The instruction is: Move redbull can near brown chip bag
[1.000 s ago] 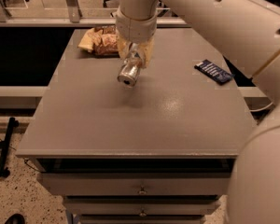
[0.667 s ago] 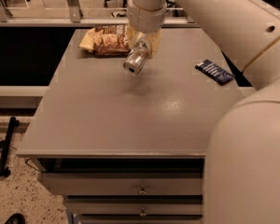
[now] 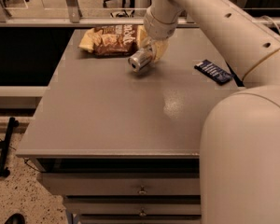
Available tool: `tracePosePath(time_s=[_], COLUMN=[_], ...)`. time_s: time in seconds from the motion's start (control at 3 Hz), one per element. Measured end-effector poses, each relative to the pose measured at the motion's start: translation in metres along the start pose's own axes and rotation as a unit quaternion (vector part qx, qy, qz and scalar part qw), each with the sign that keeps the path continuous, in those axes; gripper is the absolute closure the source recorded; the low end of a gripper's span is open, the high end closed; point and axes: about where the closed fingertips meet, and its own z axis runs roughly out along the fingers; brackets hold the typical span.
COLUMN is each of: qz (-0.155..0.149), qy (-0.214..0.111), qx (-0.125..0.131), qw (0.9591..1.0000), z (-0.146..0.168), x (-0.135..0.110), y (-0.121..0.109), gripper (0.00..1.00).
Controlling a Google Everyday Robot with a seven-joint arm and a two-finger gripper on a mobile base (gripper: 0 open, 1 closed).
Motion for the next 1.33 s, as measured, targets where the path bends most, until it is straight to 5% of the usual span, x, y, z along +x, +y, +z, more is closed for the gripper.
tracePosePath(time_s=[1.0, 1.33], qz=[0.069, 0.088], qy=[0.036, 0.037], qx=[0.067, 0.076], qw=[0.9947, 0.9925], z=[0.02, 0.021], x=[0.037, 0.042], y=[-0.025, -0.025], gripper=[1.0, 0.83])
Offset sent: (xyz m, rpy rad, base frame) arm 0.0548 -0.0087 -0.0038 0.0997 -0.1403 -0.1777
